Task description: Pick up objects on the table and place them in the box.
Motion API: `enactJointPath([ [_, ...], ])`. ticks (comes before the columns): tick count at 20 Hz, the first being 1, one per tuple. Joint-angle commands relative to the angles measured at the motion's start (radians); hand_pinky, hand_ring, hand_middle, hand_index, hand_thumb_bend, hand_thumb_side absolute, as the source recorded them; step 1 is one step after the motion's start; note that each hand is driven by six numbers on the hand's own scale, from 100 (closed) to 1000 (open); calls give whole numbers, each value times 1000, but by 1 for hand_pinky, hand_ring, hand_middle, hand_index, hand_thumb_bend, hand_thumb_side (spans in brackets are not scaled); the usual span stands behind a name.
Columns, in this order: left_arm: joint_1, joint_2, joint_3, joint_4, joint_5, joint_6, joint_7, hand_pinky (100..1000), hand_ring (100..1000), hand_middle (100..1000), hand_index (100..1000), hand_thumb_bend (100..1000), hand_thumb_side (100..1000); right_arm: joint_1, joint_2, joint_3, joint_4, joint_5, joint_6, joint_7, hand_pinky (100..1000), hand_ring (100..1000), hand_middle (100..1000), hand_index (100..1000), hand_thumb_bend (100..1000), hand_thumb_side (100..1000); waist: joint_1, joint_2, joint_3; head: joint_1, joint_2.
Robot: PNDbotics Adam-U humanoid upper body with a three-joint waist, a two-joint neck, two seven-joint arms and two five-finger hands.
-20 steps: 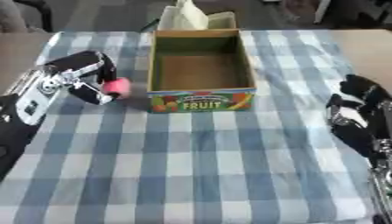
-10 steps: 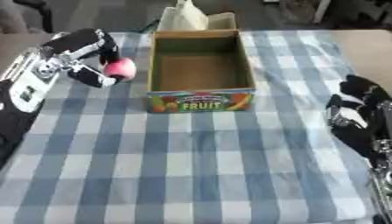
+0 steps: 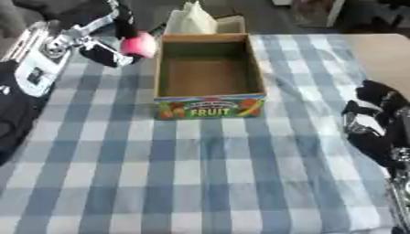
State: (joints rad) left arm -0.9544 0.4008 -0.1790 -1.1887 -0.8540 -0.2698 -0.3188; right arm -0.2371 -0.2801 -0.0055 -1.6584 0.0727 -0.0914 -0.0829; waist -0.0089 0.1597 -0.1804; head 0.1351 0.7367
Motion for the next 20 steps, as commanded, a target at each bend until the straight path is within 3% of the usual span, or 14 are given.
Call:
enactJointPath([
  [1,-47,-29,-1,33,-38,-8,35,607,433,412,487,352,100,-11,-11,1,-9,-7,-2,7,735,819,727,828,100,100,-4,-15,-5,6,-7],
  [15,-68,-194,14,236,-240,7,199,615,485,489,589,424,100,-22,3,23,-7,-14,-5,30,735,819,727,828,100,100,-10,-10,-47,29,-19],
  [17,-62,-201,16,252,-275,4,211,618,493,500,609,452,101,-22,3,23,-7,-14,-4,30,734,819,727,828,100,100,-9,-9,-49,26,-20],
  [20,-57,-208,23,266,-317,4,216,644,552,566,716,561,113,-22,4,22,-7,-13,-4,30,734,819,727,828,100,100,-8,-9,-49,24,-19],
])
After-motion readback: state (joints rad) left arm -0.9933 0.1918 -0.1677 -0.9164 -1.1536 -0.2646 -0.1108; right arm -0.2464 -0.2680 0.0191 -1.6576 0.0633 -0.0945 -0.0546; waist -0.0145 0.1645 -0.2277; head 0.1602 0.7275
